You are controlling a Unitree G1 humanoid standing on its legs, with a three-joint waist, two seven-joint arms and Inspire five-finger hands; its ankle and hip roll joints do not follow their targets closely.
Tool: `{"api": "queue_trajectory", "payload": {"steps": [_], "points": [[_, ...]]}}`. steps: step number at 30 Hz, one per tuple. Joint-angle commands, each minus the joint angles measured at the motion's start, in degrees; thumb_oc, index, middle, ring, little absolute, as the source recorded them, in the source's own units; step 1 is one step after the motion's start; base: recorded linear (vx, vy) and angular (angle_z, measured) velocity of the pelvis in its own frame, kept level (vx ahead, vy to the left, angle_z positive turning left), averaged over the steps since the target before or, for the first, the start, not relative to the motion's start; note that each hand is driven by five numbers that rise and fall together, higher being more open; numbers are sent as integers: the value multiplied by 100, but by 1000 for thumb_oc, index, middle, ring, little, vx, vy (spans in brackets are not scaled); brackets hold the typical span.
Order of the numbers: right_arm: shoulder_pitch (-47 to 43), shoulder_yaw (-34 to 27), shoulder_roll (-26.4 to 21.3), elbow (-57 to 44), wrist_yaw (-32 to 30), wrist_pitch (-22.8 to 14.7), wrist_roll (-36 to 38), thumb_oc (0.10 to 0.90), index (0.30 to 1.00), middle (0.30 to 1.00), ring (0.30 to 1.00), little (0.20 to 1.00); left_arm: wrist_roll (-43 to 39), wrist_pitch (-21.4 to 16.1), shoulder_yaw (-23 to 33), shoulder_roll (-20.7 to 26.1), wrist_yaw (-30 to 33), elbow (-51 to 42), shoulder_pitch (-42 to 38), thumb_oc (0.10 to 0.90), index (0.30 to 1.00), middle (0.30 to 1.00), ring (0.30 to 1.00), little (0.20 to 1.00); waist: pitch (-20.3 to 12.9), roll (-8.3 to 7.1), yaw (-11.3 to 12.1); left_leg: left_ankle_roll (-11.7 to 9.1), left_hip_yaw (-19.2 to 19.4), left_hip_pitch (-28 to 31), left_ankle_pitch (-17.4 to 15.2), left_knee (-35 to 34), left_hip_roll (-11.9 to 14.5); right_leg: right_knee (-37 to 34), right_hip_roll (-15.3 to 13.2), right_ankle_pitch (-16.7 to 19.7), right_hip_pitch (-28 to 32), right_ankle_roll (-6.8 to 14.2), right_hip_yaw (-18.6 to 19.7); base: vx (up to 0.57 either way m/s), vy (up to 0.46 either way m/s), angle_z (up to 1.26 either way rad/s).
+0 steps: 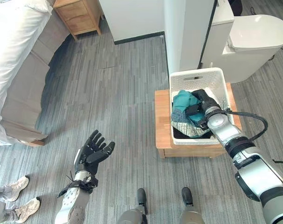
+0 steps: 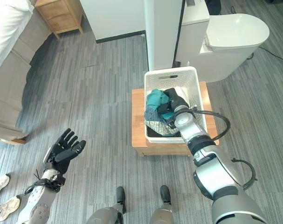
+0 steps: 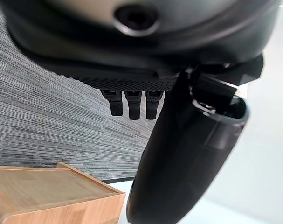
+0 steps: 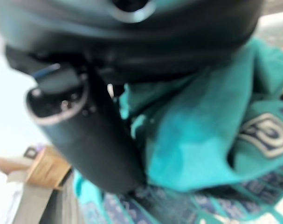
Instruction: Pick up bed clothes into laundry basket.
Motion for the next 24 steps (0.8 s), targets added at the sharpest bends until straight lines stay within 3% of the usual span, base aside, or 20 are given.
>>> {"api": "queue_trajectory", "payload": {"steps": [1,11,12,15,17,19,22,24], "points": [[-1425,65,52,-244,-153,-420,-202,800,900,900,900,900,-33,-613,210,249,18,-298,-368,800,900,900,900,900,-144,-358,-32,-25,16,-13,-141,6,-336,53,164,-658,297,-163,-22,0,0,0],[-1397,-498,-793,-2553,-410,-827,366,800,900,900,900,900,8,-546,74,250,-30,-205,-592,800,900,900,900,900,-251,-572,-179,2,51,115,-211,6,-303,93,166,-653,347,-154,24,-2,2,0],[-1280,-631,-1158,-3373,-398,-990,373,800,900,900,900,900,19,-507,106,230,-49,-224,-551,800,900,900,900,900,-298,-618,-252,10,78,152,-231,6,-294,110,170,-660,354,-155,47,0,0,0],[-591,-1267,-1431,-4517,-384,-1243,532,800,900,900,900,900,36,-412,107,159,-123,-307,-431,800,900,900,900,900,-365,-639,-368,34,122,219,-282,6,-282,108,171,-668,377,-142,65,-2,10,-1],[-307,-1501,-1444,-4802,-355,-1291,601,800,900,900,900,900,30,-398,98,156,-140,-331,-389,800,900,900,900,900,-396,-658,-382,42,132,243,-296,6,-279,108,168,-673,392,-140,70,1,25,-4],[689,-2211,-1300,-5411,-246,-1575,861,800,900,900,900,900,57,-370,97,-15,-160,-377,-303,800,900,900,900,900,-440,-671,-527,66,206,315,-347,6,-264,94,173,-662,415,-125,118,-6,37,-3],[1455,-2635,-1083,-5807,-72,-1703,1118,800,900,900,900,900,74,-379,81,-75,-163,-399,-270,800,900,900,900,900,-476,-696,-558,76,277,358,-378,6,-252,81,185,-650,417,-116,171,-7,14,-6],[2667,-3102,-535,-6173,351,-1862,1705,800,900,900,900,900,92,-379,155,-235,-181,-476,-221,800,900,900,900,900,-468,-684,-726,101,395,398,-416,6,-232,85,208,-623,371,-97,268,-29,51,-26]]}}
